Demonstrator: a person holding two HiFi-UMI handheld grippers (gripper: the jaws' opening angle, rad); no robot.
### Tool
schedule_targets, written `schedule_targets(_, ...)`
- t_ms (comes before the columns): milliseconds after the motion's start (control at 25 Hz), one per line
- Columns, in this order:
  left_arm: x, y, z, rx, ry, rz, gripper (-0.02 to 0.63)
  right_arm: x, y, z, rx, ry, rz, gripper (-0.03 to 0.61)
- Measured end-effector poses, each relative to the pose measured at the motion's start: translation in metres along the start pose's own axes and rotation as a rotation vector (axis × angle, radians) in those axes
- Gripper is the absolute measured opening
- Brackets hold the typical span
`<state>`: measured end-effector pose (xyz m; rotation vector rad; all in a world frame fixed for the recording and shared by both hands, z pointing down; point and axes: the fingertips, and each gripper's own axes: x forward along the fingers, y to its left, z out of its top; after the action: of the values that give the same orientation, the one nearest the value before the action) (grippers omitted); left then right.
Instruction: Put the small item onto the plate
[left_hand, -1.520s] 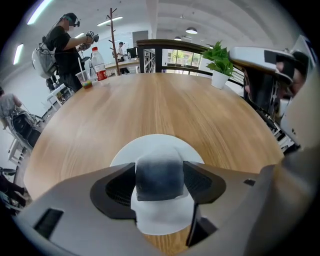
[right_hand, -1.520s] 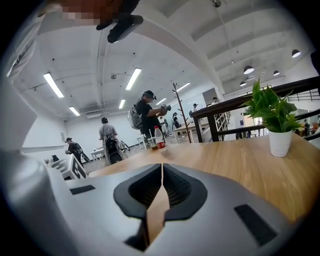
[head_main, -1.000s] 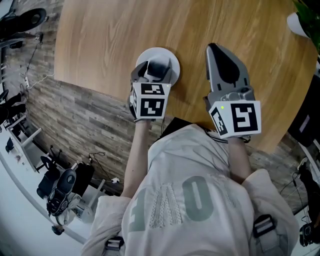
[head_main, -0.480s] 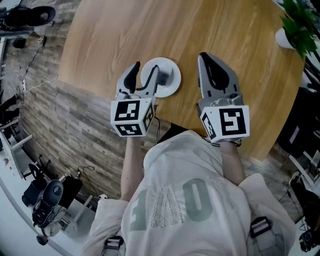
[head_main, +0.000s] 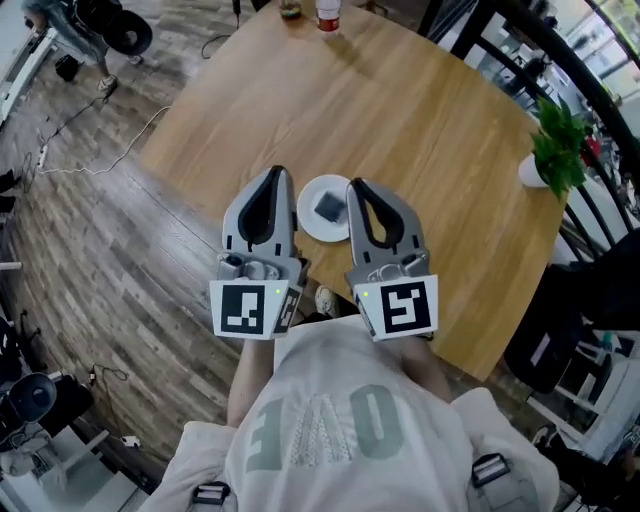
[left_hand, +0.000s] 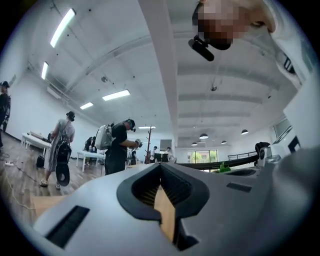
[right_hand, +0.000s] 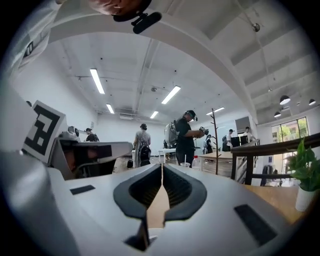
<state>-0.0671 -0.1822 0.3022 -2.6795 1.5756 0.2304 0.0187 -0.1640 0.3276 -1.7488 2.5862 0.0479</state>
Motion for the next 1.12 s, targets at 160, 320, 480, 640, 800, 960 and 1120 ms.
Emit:
schedule_targets(160, -0.019, 0.013, 0.026, 0.069, -0.064, 0.032, 0.009, -0.002, 0.031, 0.007, -0.067, -0.022, 0.032, 0.018)
schedule_targets(320, -0.037, 0.027, 0.044, 0.069, -0.123, 0.053, 0.009, -0.004, 0.047, -0.006, -0.135, 0.084, 0.027, 0.018)
schedule_targets(480, -0.047, 0.033, 0.039, 0.115, -0.069, 0.072, 0.009, -0.001, 0.051, -0.004, -0.179, 0.095, 0.012, 0.017)
schedule_targets(640, -0.047, 0.034, 0.034, 0.086, -0.051, 0.057, 0.009, 0.003, 0.056, -0.002, -0.175, 0.094, 0.024, 0.017)
schedule_targets(800, -0.044, 0.029, 0.031, 0.068, -0.05, 0.035, 0.009, 0.004, 0.061, -0.003, -0.186, 0.097, 0.051, 0.017)
schedule_targets(960, -0.042, 0.032, 0.035, 0.066, -0.065, 0.04, 0.009, 0.005, 0.068, -0.005, -0.198, 0.111, 0.081, 0.017)
schedule_targets(1120, -0.041, 0.03, 0.027, 0.05, -0.049, 0.041, 0.009, 0.003, 0.066, -0.008, -0.205, 0.125, 0.086, 0.017)
